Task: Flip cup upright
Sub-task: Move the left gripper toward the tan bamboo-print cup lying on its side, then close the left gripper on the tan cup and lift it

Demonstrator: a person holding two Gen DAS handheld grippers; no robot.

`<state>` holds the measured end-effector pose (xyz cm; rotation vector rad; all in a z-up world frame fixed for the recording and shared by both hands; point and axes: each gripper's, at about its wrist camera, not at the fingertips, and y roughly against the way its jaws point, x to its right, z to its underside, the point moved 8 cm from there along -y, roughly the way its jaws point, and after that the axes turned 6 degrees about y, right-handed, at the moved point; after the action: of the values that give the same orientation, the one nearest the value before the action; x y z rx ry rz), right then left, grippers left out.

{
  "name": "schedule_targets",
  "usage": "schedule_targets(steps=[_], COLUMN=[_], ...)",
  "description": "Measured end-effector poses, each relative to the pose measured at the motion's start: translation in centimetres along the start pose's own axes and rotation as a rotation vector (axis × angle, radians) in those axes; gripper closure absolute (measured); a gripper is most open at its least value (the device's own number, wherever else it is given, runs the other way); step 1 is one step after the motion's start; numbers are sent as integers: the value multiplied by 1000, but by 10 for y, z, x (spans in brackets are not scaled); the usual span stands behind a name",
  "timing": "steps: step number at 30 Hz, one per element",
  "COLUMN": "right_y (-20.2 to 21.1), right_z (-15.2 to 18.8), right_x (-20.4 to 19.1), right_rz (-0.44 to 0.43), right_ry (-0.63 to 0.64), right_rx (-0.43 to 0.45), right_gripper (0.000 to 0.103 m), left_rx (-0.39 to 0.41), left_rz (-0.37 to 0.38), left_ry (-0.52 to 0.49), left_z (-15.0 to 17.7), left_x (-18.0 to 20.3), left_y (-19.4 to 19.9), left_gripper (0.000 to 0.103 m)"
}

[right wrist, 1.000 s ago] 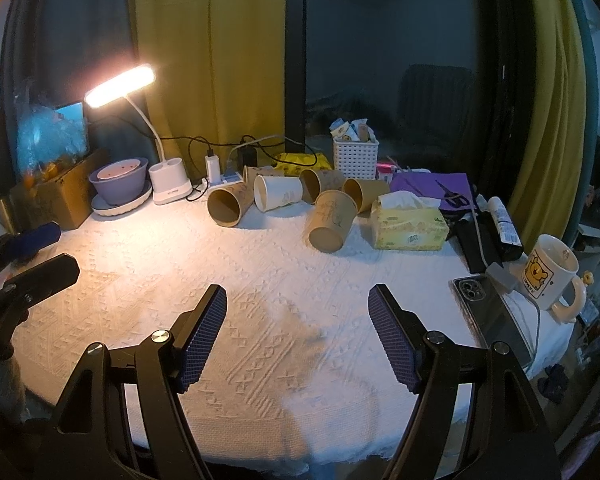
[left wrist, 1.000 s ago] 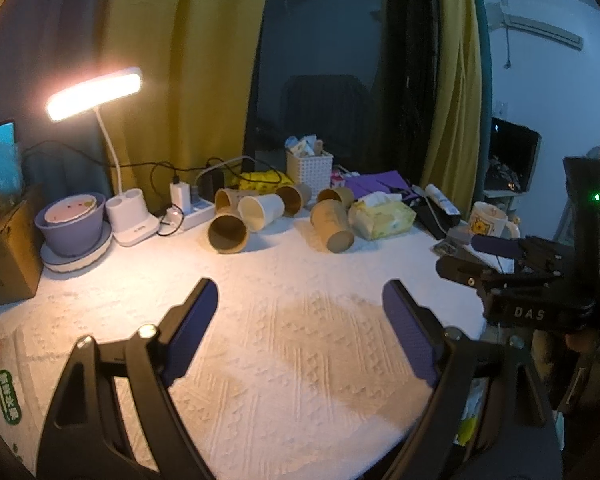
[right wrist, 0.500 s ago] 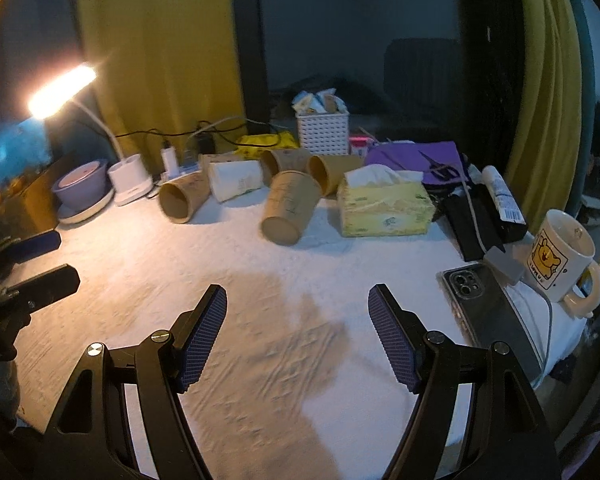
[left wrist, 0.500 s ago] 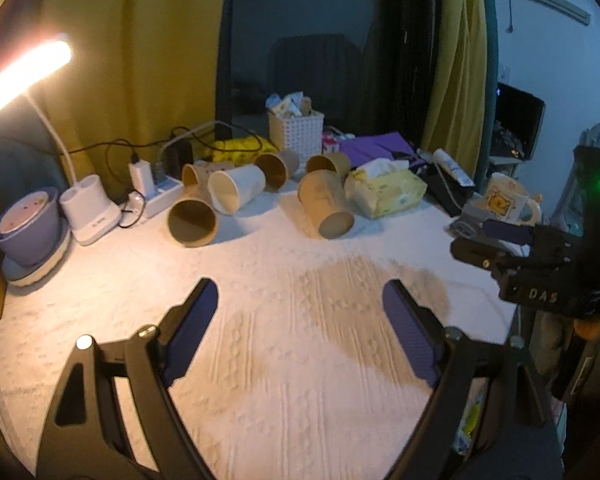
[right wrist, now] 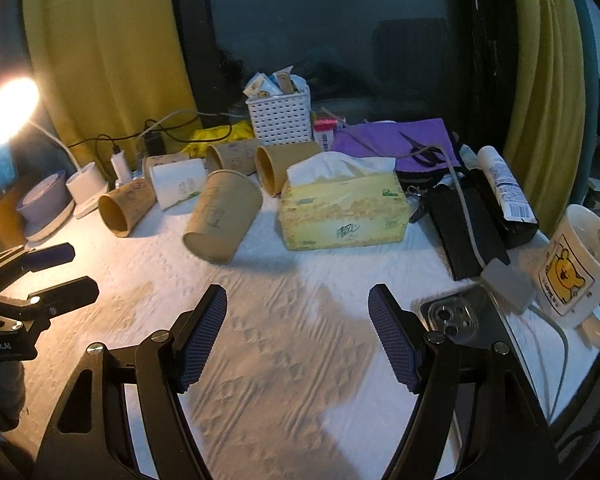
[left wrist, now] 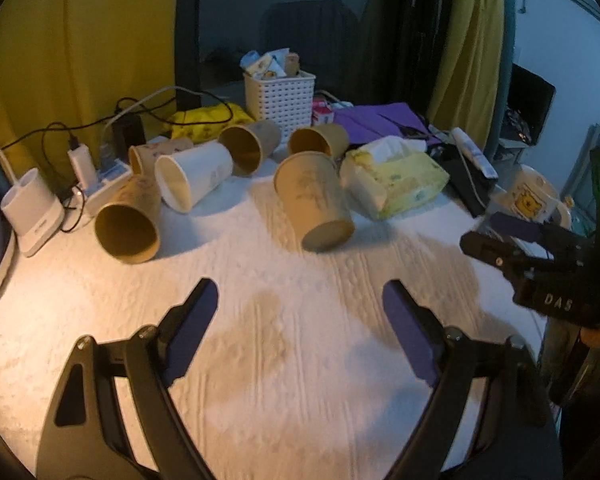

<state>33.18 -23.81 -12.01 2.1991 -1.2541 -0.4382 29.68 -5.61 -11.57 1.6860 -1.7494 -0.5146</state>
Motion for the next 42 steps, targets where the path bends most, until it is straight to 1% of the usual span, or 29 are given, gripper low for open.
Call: schedule_targets(steps=[3,8,13,15,18,21,25,26,27,28,29,33,37,42], right_y=[-13,-32,-47,-50,-53,-59,-60,-59,-59,-58,-58,-52,-41,-25], right_z=[-4,-9,-11,-11,-12,-11,-10,-10,-10,-10,-10,-11,-12,-10], right_x=[6,15,19,21,23,27,33,34,34,35,35,29,20,0], right_rz=[-7,-34,-53,-59,-63,-58,-48,-45,-41,-38,-35,-32,-22,-31], right_ry=[-2,-12,-36,-41,-44,-57,-72,-74,-76,-78,-80,-83,-69,-58], right_rx=[-11,-19,-33,-37,-37,-47,-54,-54,-55,-56,-57,-58,-47,-39], right_gripper=[26,26,26,26,26,26,26,26,26,26,26,26,26,26], left_rx=[-20,-35,-74,-81,-105,-126,-174,-177,-182,-195,-203,-181,-151,-119], left_rz=[-4,0,41,34,49,48,67,74,81,92,100,110,112,91], left_ry=[24,35,80,73,88,93,113,111,108,108,113,108,88,64], left_z=[-8,-25,-41,-46,-51,-53,-48,-47,-47,-45,-43,-40,-33,-17], left_x=[0,0,7,10,11,10,8,9,9,10,10,8,4,-5], left_y=[-19,-43,-70,-80,-94,-109,-124,-125,-126,-127,-128,-118,-92,-55], left_gripper=[17,17,17,17,17,17,18,20,26,36,43,44,44,44])
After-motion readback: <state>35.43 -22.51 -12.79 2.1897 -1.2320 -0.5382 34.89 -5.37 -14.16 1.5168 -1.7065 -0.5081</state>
